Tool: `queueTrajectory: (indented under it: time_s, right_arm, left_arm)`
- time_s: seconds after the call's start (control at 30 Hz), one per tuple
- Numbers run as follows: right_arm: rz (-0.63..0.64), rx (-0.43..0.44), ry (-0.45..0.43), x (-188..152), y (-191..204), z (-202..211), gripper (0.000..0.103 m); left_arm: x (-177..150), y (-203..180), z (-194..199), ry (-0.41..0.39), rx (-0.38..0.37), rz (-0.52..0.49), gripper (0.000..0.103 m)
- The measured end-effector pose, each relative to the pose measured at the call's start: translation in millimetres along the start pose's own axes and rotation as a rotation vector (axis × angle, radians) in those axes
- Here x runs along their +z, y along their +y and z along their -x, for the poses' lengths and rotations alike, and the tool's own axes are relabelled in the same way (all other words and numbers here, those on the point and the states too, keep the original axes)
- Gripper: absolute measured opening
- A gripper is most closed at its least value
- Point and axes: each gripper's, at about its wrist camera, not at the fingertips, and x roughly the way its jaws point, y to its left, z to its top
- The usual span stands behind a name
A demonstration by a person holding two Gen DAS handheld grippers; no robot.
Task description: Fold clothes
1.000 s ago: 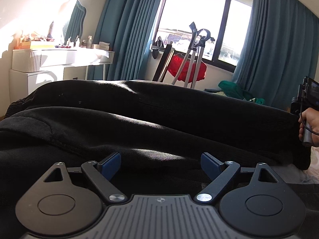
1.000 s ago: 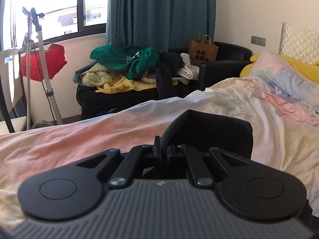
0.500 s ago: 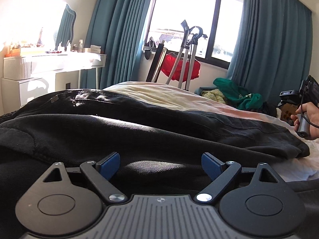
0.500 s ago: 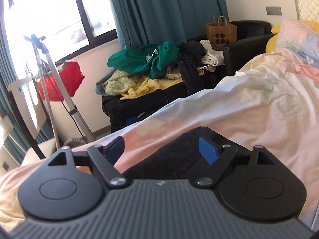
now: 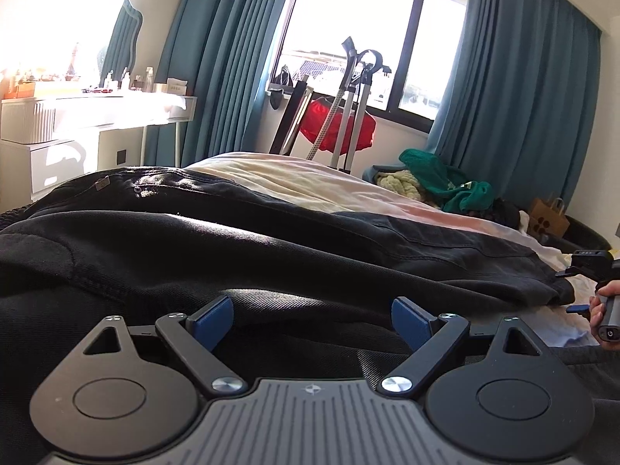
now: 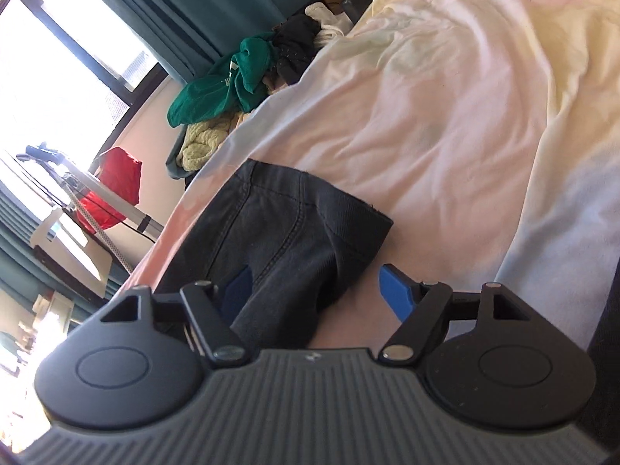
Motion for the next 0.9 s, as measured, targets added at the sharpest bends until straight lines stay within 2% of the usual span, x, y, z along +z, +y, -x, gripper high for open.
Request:
queueTrajectory:
  time_s: [0.13, 0.17, 0.2, 0.27, 0.37, 0.6, 0.73, 0.9]
  right_arm:
    - [0.035, -0.022, -0.021, -3.2, 11.3, -14.3, 0.061]
    - [0.044, -0.028, -0.026, -4.1, 14.1, -17.9, 0.054]
    - [0.053, -0.034, -0.031, -4.9, 16.9, -21.5, 0.033]
    - [0.071, -0.045, -0.042, -6.5, 22.5, -28.7, 0.013]
    - [0.095, -0.056, -0.064, -5.1, 28.5, -28.6, 0.010]
    - [0.135, -0.044, -0.164, 24.3, 24.9, 46.6, 0.009]
    - [0.158, -0.037, -0.220, 41.1, 22.8, 89.6, 0.009]
    - [0.102, -0.081, -0.205, 29.2, -33.2, 120.9, 0.009]
  left_arm:
    - [-5.3, 2.6, -9.6, 0.029, -0.060, 0.015, 0.091]
    - [-6.3, 2.0, -11.8, 0.032, -0.063, 0.011, 0.091]
    - [-7.2, 1.3, -13.9, 0.034, -0.065, 0.004, 0.091]
    - [-9.0, -1.8, -18.4, 0.029, -0.066, -0.019, 0.091]
    - [-8.0, -8.3, -20.1, 0.022, -0.091, -0.058, 0.091]
    - [-3.4, -14.7, -4.2, -0.018, -0.206, -0.073, 0.091]
    - [-0.6, -14.9, 7.2, -0.026, -0.237, -0.053, 0.091]
    - [1.5, -9.3, 16.4, 0.003, -0.246, -0.008, 0.091]
